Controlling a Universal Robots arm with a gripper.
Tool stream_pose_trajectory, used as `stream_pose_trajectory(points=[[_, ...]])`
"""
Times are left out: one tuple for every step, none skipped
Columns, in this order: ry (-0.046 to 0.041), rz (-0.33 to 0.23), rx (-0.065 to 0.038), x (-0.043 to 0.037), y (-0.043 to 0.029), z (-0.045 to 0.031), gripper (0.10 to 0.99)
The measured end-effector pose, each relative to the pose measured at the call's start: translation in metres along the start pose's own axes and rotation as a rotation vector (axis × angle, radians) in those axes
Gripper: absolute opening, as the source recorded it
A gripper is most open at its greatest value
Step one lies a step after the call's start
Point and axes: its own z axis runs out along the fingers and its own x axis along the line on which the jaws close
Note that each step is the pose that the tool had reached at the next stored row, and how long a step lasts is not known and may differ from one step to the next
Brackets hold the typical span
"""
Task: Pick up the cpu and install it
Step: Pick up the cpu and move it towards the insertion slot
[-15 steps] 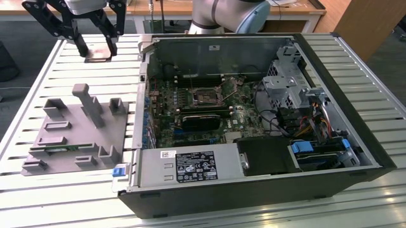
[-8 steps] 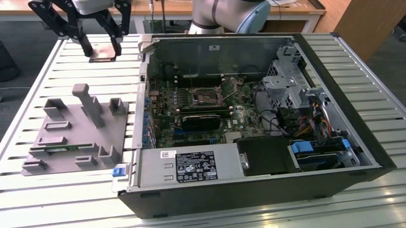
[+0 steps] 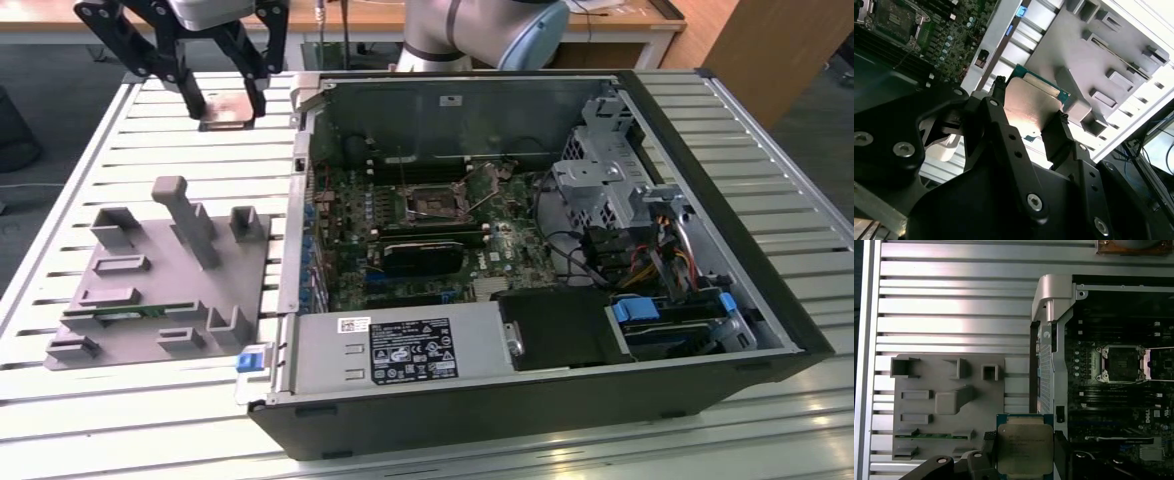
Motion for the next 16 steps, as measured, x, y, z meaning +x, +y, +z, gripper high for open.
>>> stream_pose_trajectory(points=[[0.0000, 0.000, 0.000, -0.0012, 0.0000, 0.0000, 0.541], [0.0000, 0.000, 0.000, -0.0022, 0.0001, 0.0000, 0.541], [0.0000, 0.000, 0.000, -0.0033, 0.0001, 0.0000, 0.541], [0.0000, 0.000, 0.000, -0.0044, 0.0001, 0.0000, 0.541], [0.0001, 0.000, 0.000, -0.0054, 0.0001, 0.0000, 0.541], [0.0001, 0.000, 0.000, -0.0065, 0.0002, 0.0000, 0.541], [0.0000, 0.000, 0.000, -0.0075, 0.0002, 0.0001, 0.541], [0.0000, 0.000, 0.000, -0.0088, 0.0002, 0.0001, 0.541], [0.0000, 0.000, 0.000, -0.0099, 0.0003, 0.0001, 0.541], [0.0001, 0.000, 0.000, -0.0111, 0.0004, 0.0001, 0.541], [0.0001, 0.000, 0.000, -0.0123, 0.0007, 0.0001, 0.541], [0.0000, 0.000, 0.000, -0.0137, 0.0010, 0.0002, 0.541], [0.0000, 0.000, 0.000, -0.0153, 0.0012, 0.0002, 0.541], [0.0000, 0.000, 0.000, -0.0189, 0.0018, 0.0003, 0.541], [0.0000, 0.000, 0.000, -0.0235, 0.0030, 0.0004, 0.541], [0.0000, 0.000, 0.000, -0.0248, 0.0037, 0.0004, 0.541]])
